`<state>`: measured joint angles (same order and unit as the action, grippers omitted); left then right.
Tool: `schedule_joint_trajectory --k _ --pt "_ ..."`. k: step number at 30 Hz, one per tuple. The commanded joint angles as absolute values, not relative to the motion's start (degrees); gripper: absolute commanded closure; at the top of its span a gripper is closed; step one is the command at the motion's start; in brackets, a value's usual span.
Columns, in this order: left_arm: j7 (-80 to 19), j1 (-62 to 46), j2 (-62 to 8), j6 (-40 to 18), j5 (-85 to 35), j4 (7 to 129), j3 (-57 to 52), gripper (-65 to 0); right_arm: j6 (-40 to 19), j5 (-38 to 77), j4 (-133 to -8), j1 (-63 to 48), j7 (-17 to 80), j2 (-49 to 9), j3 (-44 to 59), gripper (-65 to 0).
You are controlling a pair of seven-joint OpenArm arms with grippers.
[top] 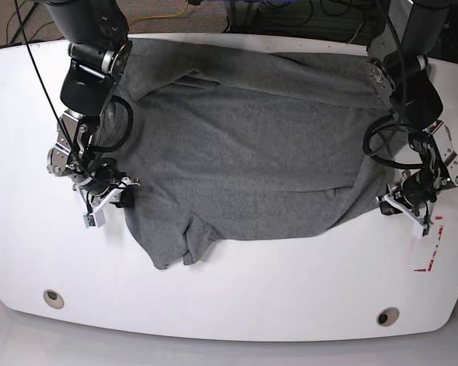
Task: Layout the t-shirt on the table in an organized manner, then fold the t-shirt properly
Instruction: 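Grasp the hem edge with both grippers, one at each side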
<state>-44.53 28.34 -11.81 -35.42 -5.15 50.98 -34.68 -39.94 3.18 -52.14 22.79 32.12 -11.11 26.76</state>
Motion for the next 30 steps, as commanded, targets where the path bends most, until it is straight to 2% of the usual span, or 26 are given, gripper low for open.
schedule_joint_trajectory --k 1,9,21,25,26,27,29,30 --pt "-43.91 30.9 -12.7 -35.74 -6.2 51.82 -33.36 -6.3 -40.0 3.82 -54.2 24.22 31.16 -12.0 26.68 -5.7" --pt "-46.64 32.66 -14.37 -35.82 -6.64 51.82 -30.55 -6.3 -40.0 -0.4 -57.01 24.31 32.22 -12.09 26.77 -5.7" --pt "-46.73 31.87 -14.55 -35.82 -6.55 51.74 -30.55 -7.9 -40.0 -0.92 -57.54 24.04 32.22 -10.68 26.77 -5.7" --pt "-46.73 30.29 -14.55 -35.82 -6.55 51.74 -30.55 -15.8 -40.0 -0.92 -57.36 24.04 32.22 -10.59 26.77 -5.7" --pt "-46.73 29.76 -14.64 -35.74 -6.55 51.74 -30.55 -21.7 -40.0 -0.92 -57.36 24.04 32.22 -10.51 26.77 -5.7" --pt "-46.73 29.67 -14.64 -35.74 -6.55 51.74 -30.55 -23.5 -40.0 -0.92 -57.36 24.04 32.22 -10.51 26.77 -5.7" --pt "-46.46 28.44 -14.64 -35.47 -6.55 51.74 -30.55 -33.5 -40.0 -0.92 -57.27 24.04 32.22 -10.51 26.77 -5.7" --pt "-46.37 28.18 -14.64 -35.47 -6.55 51.74 -30.55 -35.6 -40.0 -0.92 -57.27 24.04 32.22 -10.51 26.77 -5.7"
